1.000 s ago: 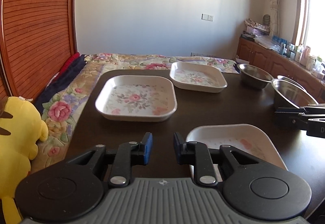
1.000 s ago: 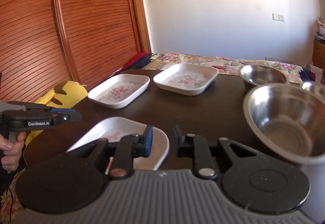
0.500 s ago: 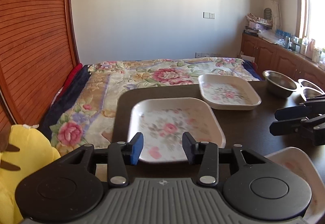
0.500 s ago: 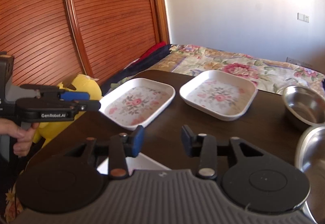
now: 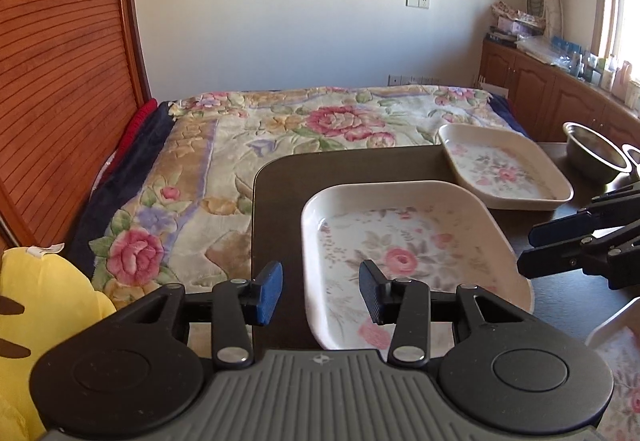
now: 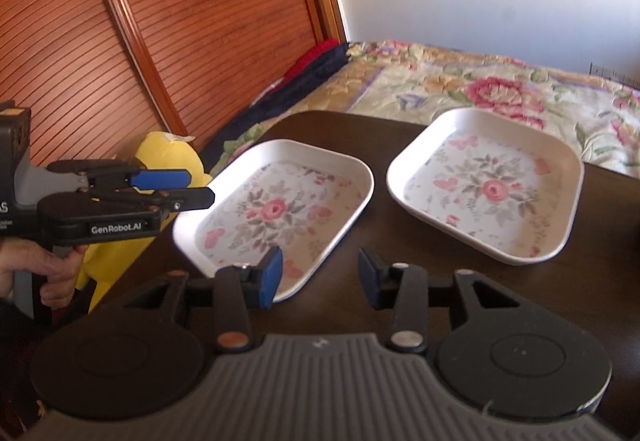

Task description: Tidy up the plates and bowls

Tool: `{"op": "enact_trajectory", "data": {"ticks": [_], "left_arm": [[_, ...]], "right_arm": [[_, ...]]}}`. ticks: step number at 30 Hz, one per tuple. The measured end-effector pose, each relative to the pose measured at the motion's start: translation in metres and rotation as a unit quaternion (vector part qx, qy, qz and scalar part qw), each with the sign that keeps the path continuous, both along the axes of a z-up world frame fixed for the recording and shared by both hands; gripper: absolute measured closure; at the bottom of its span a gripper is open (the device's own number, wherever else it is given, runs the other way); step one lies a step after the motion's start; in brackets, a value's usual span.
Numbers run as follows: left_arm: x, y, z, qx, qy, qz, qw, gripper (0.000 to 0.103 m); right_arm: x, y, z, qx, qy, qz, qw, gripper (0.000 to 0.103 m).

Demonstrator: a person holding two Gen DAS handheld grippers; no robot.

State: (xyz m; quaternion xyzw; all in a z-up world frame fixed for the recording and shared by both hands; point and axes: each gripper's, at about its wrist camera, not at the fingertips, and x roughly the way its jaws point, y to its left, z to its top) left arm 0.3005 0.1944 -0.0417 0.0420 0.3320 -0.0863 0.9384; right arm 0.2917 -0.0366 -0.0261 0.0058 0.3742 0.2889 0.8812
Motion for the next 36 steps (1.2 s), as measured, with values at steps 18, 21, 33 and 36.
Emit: {"op": "enact_trajectory", "data": {"ticks": [18, 21, 33, 36], "left_arm": [[0.017, 0.003, -0.012, -0.019, 0.017, 0.005, 0.9997, 0.087], [0.016, 0.001, -0.012, -0.017, 0.018, 0.008, 0.9997, 0.087], [-0.002, -0.004, -0.007, -0.01, 0.021, 0.012, 0.9996, 0.088], [-0.006, -0.008, -0.003, -0.006, 0.019, 0.011, 0.9997, 0.088]], "right_arm": [[0.029, 0.013, -0.014, -0.003, 0.045, 0.013, 0.999, 0.082], [0.03, 0.013, -0.014, -0.005, 0.044, 0.013, 0.999, 0.083], [0.026, 0.013, -0.011, -0.017, 0.037, 0.012, 0.999, 0.084], [0.025, 0.011, -0.008, -0.017, 0.033, 0.011, 0.999, 0.084]]}}
